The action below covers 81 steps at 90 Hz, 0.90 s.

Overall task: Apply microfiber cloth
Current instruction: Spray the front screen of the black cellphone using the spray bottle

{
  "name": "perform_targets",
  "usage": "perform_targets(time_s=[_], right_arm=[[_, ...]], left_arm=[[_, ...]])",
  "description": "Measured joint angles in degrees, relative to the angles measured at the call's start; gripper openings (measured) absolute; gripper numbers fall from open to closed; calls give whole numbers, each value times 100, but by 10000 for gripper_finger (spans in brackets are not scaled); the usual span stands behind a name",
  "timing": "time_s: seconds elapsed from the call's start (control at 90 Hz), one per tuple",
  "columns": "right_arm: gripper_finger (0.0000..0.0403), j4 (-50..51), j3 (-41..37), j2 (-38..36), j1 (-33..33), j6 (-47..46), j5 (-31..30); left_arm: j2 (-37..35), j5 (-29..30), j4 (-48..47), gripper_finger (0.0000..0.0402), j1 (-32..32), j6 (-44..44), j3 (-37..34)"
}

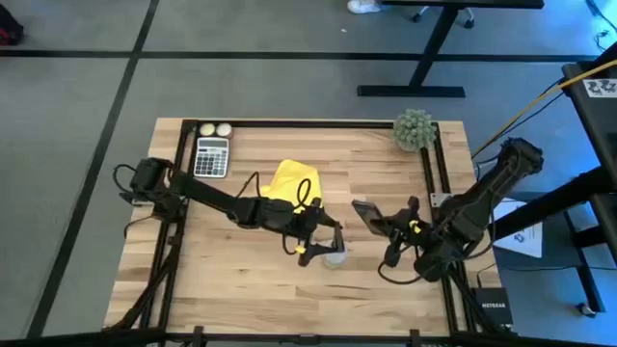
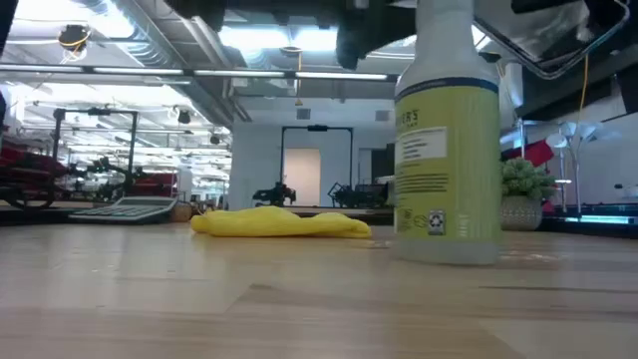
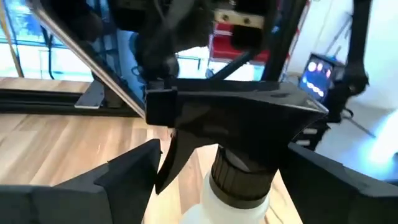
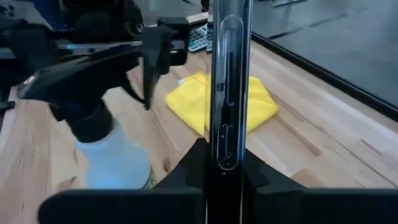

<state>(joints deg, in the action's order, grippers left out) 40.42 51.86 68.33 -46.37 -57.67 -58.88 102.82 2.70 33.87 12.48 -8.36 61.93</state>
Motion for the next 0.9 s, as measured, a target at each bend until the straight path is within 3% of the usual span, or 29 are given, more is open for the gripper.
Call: perform_targets(time_s=[0.189,0.544,0.9], right_arm=[[10,-169,0,433,-14,94,403],[9,146,0,619,-20,98,2477],[9,-740,4,503,-122,1196,2698]], left_arm=[[21,446,9,302,157,-6,2],[21,997,-17,302,381,131,2],[21,1003,-29,302,369,105,-2]])
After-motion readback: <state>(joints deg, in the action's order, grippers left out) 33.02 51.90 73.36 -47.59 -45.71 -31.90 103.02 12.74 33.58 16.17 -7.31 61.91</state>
